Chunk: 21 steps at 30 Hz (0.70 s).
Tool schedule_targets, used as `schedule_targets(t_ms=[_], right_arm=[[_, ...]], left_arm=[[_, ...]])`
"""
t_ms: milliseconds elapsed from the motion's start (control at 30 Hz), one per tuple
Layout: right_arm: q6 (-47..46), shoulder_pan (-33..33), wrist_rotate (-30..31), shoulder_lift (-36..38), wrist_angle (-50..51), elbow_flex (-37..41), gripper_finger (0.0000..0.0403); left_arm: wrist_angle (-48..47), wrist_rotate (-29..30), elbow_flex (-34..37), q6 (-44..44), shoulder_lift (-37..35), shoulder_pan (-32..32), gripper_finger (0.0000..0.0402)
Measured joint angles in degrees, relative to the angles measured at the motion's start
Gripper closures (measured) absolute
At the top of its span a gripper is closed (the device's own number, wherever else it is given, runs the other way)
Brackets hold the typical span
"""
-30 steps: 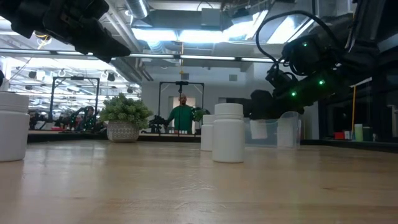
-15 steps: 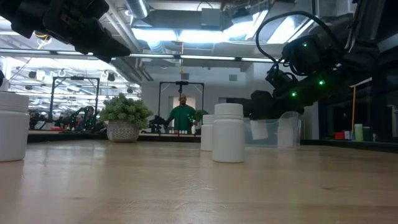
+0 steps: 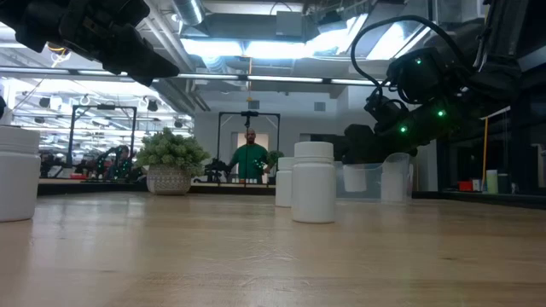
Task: Pick and place pill bottles into a basket
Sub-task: Put the white pill bottle into the transparent bin
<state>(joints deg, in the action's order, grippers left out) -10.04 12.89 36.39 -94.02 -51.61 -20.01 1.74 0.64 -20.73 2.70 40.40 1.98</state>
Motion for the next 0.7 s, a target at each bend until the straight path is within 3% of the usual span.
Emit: schedule_targets(t_ms=[400, 700], right_arm=[[0.34, 0.0, -0.01, 0.27, 0.13, 0.0, 0.0209], [4.41, -0.01, -0.01, 5.34, 0.4, 0.0, 0.0209]], left_arm=[[0.0, 0.0, 0.0, -0.02, 0.0, 0.02, 0.0399], [-0.02, 0.0, 0.0, -0.01, 0.0, 0.02, 0.0394]])
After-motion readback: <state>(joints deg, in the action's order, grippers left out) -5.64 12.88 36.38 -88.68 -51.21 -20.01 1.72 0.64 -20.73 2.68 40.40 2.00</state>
